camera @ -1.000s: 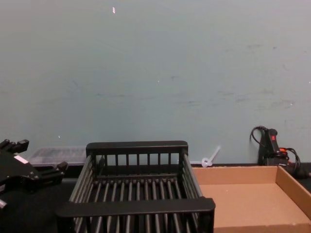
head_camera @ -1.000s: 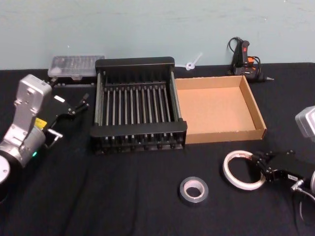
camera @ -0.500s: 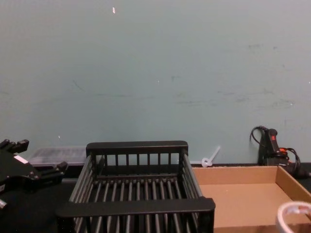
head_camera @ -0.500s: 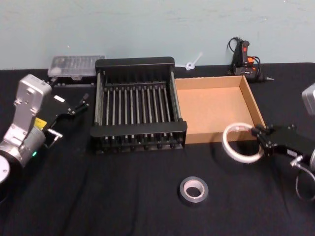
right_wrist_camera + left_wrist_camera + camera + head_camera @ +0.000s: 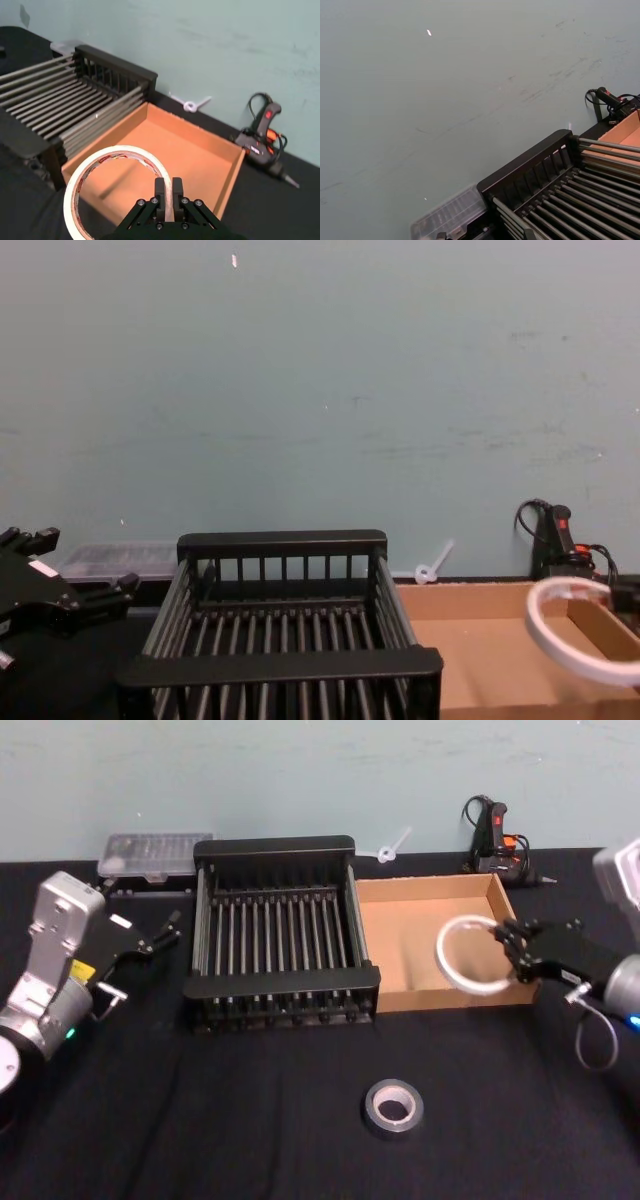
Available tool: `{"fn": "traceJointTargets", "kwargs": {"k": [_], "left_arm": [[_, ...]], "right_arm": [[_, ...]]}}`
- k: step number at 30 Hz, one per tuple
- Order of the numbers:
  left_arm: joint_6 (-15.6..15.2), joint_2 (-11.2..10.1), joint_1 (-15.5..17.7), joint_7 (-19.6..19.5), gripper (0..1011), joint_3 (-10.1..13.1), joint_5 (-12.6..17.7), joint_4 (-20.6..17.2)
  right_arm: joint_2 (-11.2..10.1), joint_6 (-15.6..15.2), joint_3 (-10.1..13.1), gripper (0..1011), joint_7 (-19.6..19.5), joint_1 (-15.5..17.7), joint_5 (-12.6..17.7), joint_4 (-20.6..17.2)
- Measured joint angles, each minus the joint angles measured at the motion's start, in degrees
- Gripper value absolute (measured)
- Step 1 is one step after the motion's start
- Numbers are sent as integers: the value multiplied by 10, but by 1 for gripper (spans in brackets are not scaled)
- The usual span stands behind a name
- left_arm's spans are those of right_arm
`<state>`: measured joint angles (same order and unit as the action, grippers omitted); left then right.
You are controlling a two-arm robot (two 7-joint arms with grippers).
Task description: Pick up the white tape and place it into the black box , Pick up the silver tape and place it into the brown box.
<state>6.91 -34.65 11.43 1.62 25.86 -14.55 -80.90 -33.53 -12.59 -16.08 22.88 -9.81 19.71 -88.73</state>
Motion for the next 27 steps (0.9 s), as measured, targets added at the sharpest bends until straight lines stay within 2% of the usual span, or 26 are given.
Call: {"fn": "traceJointTargets", "kwargs": {"k": [12,27], "left_arm": [[0,0,0,0,1002,0,0,0],[0,0,0,0,1001,0,0,0]], "right_arm": [[36,8,-31,92,23,-71,-17,46],[86,22,-77,92,46,-140,-29,97]]}}
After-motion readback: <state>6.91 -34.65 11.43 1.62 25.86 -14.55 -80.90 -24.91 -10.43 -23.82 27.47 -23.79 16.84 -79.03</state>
